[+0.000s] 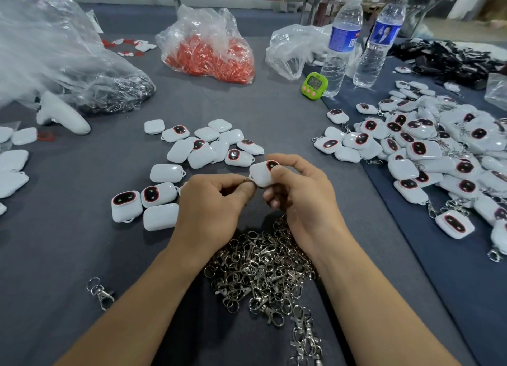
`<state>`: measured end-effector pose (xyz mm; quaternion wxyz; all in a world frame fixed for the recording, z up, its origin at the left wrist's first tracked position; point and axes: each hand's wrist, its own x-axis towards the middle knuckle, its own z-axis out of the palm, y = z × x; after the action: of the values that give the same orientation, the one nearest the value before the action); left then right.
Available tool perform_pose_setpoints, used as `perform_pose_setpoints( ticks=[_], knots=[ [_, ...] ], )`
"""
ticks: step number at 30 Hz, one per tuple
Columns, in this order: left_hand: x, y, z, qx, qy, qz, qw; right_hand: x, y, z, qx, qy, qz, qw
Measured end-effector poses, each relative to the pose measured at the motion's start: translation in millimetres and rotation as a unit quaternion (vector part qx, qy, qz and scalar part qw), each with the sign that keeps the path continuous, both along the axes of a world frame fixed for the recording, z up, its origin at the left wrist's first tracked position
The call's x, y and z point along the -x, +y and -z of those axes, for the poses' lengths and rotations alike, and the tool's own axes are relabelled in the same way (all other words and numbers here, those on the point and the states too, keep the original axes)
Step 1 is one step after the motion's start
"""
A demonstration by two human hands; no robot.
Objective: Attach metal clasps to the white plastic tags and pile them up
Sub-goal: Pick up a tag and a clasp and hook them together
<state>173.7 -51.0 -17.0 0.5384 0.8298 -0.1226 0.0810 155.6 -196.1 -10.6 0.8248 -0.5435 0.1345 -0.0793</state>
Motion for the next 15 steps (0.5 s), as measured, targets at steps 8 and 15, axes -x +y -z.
perform_pose_setpoints(
  ticks=[8,15],
  knots=[
    [3.5,3.5,2.8,-0.246,-0.167,-0.018,0.955,4.9,5.2,5.5,0.140,-0.043,0.011,0.989],
    [1.7,6.2,5.4,-0.269,-0.172,-0.034,0.947,6.8,11.3,7.6,0.210,-0.051,0.006,0.976]
  ],
)
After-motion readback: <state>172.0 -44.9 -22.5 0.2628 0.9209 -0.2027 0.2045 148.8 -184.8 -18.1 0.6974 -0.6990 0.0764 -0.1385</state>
